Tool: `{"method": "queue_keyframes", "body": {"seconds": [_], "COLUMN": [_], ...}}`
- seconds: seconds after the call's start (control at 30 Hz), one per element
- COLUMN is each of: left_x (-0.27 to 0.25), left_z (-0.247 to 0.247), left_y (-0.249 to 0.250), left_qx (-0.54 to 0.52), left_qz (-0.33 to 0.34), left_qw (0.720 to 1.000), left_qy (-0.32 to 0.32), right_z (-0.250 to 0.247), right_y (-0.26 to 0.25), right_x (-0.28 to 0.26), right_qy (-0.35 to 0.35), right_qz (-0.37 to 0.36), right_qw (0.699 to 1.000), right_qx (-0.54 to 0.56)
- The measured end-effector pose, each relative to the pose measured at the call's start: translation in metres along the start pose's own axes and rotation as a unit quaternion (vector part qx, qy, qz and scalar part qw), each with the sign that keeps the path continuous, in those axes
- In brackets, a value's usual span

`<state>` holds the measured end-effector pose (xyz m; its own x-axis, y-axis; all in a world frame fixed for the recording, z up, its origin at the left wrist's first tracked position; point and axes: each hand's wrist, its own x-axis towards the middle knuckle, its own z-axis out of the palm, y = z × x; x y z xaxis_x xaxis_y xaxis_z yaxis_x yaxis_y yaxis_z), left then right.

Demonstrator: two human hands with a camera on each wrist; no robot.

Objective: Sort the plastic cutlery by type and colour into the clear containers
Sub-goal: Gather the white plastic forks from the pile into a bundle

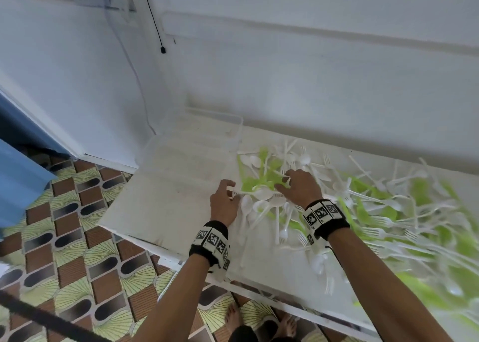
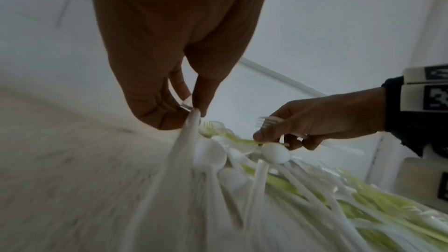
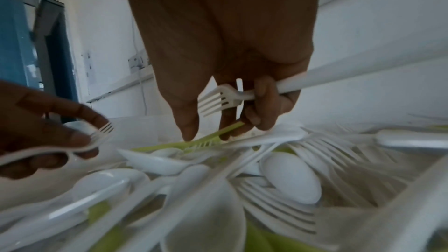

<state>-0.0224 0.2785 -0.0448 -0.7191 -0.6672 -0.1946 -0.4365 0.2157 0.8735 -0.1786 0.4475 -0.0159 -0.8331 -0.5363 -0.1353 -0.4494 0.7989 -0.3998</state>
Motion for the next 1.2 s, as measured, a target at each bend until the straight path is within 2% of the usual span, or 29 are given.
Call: {"method": "queue_keyframes", "body": {"seconds": [0.1, 0.23, 0.4, 0.57, 0.63, 0.73, 0.8, 0.97, 1.1, 1.2], "left_x": [0.002, -0.003, -0.023, -0.046, -0.051, -0.054, -0.051, -0.041, -0.032, -0.027], "left_z": [-0.008, -0.016, -0.013, -0.008, -0.009, -0.013, -0.017, -0.035, -0.047, -0.053], "left_y": [0.014, 0.026, 0.013, -0.011, -0.015, -0.011, -0.004, 0.023, 0.034, 0.041], "left_qx": [-0.002, 0.008, 0.152, 0.305, 0.338, 0.339, 0.347, 0.352, 0.250, 0.207], "left_qz": [0.031, 0.019, 0.014, 0.022, 0.012, 0.014, 0.036, 0.087, 0.155, 0.167], "left_qw": [0.998, 0.994, 0.977, 0.931, 0.921, 0.926, 0.927, 0.929, 0.953, 0.960], "left_qy": [-0.058, -0.104, -0.149, -0.197, -0.196, -0.168, -0.137, -0.072, -0.072, -0.092], "right_z": [-0.002, 0.000, 0.002, -0.002, 0.001, 0.000, -0.001, 0.002, 0.006, 0.007], "right_y": [-0.007, -0.016, -0.013, -0.018, -0.018, -0.011, -0.004, -0.004, -0.010, -0.015], "right_x": [-0.011, -0.019, -0.024, -0.032, -0.033, -0.027, -0.022, -0.015, -0.016, -0.017], "right_qy": [0.002, -0.017, -0.013, -0.051, -0.036, -0.003, -0.007, -0.040, -0.019, -0.019], "right_qz": [0.018, 0.025, 0.005, -0.137, -0.128, -0.022, 0.013, 0.011, 0.029, 0.040], "right_qw": [1.000, 0.998, 0.997, 0.987, 0.990, 0.999, 0.999, 0.996, 0.997, 0.998], "right_qx": [-0.022, -0.064, -0.082, -0.059, -0.047, -0.036, -0.050, -0.079, -0.063, -0.046]}}
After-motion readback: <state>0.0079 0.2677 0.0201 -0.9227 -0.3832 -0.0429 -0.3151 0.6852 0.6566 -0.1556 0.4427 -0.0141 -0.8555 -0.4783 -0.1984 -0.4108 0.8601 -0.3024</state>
